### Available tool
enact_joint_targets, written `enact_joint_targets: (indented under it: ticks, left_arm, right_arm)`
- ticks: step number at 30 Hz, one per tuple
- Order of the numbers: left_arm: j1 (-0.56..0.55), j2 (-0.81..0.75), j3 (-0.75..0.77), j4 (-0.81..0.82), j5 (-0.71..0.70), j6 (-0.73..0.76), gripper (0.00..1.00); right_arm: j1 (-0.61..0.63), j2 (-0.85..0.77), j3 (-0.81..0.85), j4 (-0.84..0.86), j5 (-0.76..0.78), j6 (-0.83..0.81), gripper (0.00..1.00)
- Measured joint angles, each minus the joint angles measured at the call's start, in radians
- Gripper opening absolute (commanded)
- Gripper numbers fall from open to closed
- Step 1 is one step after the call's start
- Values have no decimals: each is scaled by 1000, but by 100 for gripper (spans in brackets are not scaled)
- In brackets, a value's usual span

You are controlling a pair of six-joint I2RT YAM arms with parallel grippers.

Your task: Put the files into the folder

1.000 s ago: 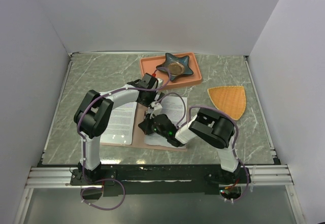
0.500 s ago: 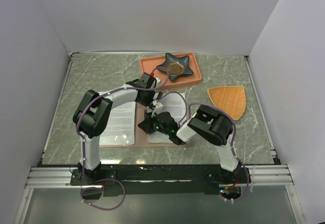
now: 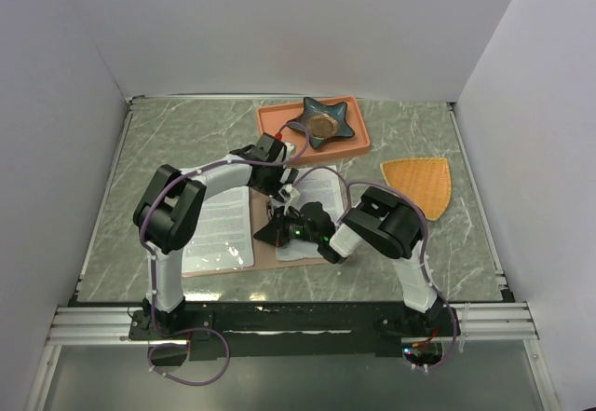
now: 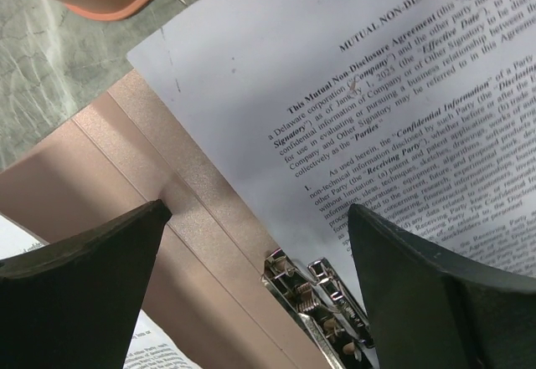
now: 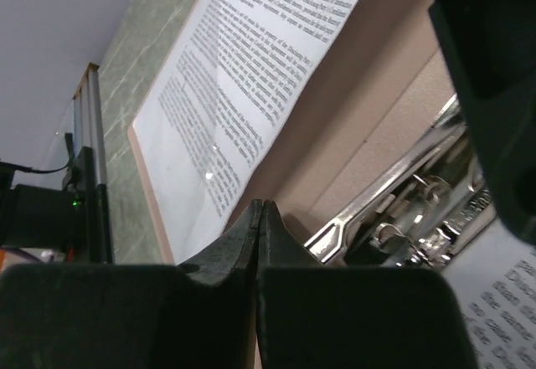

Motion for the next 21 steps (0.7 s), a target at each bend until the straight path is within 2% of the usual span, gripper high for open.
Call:
enact_joint_targets:
  ticks: [16, 21]
  left_arm:
    - [11, -16, -11, -27, 6, 1, 98]
    - [22, -25, -11, -45, 28, 1, 99]
  right_arm:
    - [-66, -138, 115, -198, -100, 16, 6]
    - [-66, -246, 135, -298, -95, -17, 17]
